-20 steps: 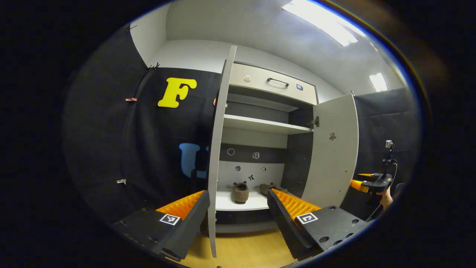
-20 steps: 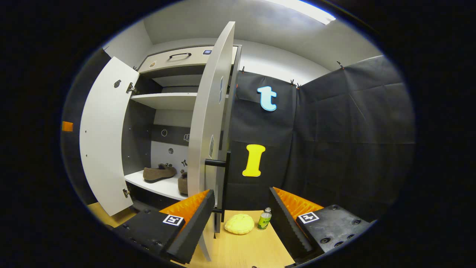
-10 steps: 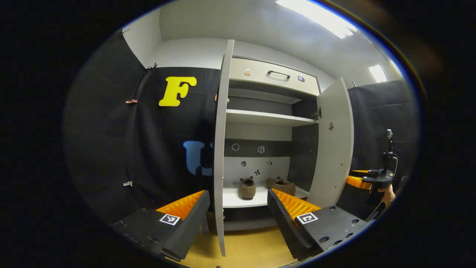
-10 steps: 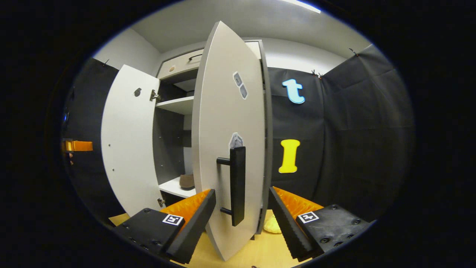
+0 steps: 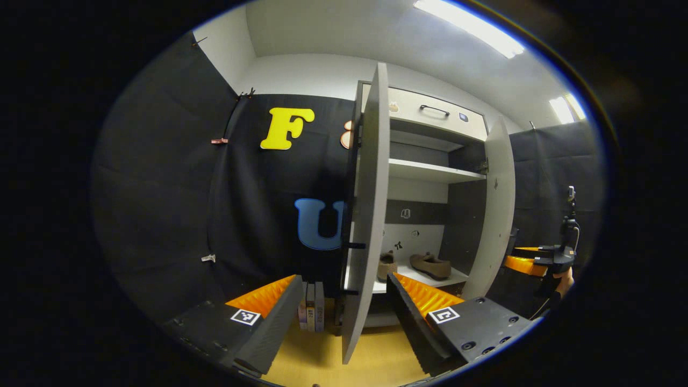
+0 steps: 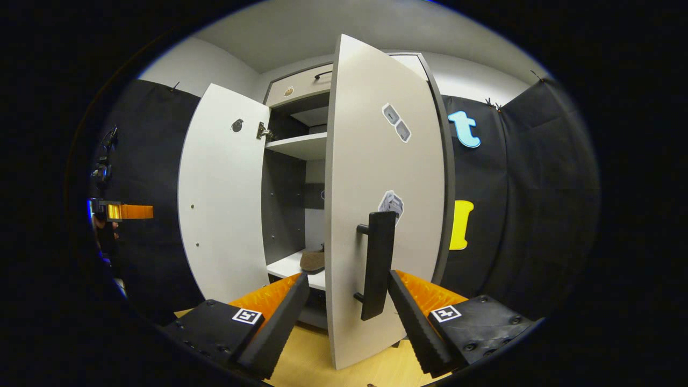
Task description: Grab one shoe with the right hand and put it into the shoe cabinet, grab the other shoe with the left hand and put it into the shoe cabinet; then close the right door with the right hand and the left door with the left hand.
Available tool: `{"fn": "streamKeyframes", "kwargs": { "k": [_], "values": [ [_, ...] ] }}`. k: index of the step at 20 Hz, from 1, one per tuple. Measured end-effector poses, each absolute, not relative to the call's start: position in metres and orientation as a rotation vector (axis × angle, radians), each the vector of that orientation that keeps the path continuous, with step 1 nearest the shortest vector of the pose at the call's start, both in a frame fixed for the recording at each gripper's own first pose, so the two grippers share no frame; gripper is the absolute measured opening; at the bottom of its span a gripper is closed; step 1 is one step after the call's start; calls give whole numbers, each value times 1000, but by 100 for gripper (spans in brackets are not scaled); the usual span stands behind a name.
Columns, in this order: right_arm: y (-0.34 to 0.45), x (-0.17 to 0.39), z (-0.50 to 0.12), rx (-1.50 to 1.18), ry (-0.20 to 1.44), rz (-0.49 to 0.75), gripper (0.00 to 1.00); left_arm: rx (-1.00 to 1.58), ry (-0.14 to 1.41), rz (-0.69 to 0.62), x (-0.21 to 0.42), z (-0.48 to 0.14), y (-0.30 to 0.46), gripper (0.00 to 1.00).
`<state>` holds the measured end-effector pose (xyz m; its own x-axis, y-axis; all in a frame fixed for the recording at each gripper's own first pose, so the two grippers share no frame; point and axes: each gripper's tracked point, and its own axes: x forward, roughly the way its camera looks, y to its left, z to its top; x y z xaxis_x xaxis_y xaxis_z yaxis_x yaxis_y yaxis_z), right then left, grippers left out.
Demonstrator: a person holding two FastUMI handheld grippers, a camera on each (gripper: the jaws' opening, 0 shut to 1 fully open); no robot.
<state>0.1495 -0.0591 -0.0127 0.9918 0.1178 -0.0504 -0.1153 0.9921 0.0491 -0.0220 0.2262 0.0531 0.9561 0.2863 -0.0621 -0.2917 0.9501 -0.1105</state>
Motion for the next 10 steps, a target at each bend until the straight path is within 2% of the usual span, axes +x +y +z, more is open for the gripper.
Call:
{"fn": "streamKeyframes", "kwargs": {
  "k": [10],
  "values": [
    [-72, 118, -16, 32, 95, 32, 98, -172, 62, 207, 29, 23, 258, 98]
  ]
}}
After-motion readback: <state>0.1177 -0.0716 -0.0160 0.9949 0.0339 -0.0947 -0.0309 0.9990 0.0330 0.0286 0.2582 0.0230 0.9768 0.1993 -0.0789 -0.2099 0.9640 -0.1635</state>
